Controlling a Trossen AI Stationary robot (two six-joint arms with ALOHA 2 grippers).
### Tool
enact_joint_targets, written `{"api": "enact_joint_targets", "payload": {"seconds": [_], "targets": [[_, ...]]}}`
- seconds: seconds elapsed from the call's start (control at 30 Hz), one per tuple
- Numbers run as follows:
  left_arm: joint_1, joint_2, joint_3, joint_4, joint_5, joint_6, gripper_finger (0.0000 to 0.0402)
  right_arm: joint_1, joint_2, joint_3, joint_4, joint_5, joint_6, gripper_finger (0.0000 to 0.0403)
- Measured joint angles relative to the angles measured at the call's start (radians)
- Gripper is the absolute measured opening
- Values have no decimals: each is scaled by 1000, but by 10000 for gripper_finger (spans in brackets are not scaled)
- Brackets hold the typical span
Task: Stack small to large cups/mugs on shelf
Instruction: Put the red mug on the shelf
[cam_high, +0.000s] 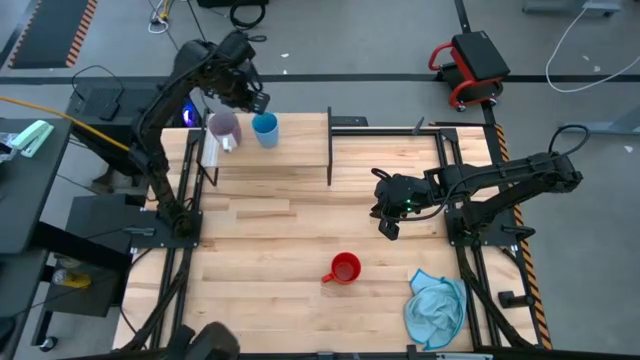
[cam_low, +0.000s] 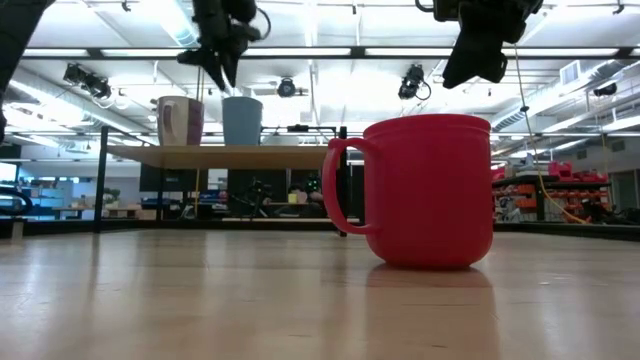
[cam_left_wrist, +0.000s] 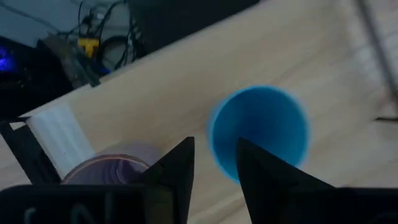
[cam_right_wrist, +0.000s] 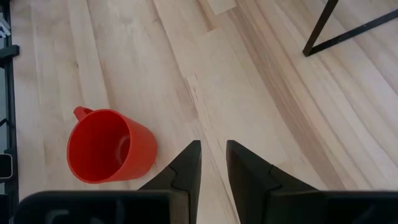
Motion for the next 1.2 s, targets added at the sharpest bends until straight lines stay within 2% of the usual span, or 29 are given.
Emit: {"api": "enact_joint_targets", "payload": {"seconds": [0.17, 0.3, 0.47, 0.57, 0.67, 0.8, 0.93, 1.0, 1.07, 1.2], "targets": [[-32, -35, 101, 1, 47, -53, 121, 0, 0, 0, 0, 0, -1, 83], [-111, -77, 169, 1, 94, -104, 113, 0, 0, 0, 0, -6, -1, 83], [-297, -145, 163, 1, 92, -178, 104, 0, 0, 12, -19, -54, 22, 83], [-459, -167, 122, 1, 15, -228, 98, 0, 0, 34, -58, -77, 55, 83], [-625, -168, 43, 1, -83, -283, 92, 9, 0, 59, -111, -113, 78, 83], [-799, -167, -107, 1, -108, -374, 84, 45, 0, 75, -180, -150, 149, 83], [-928, -167, -311, 1, -176, -568, 77, 119, 5, 77, -192, -150, 265, 83], [-978, -167, -417, 31, -171, -657, 71, 174, 21, 77, -192, -150, 301, 83], [-1021, -167, -533, 157, -127, -701, 63, 233, 53, 77, -191, -150, 314, 83], [-1082, -166, -731, 539, -32, -752, 44, 323, 119, 33, -120, -151, 322, 83]]}}
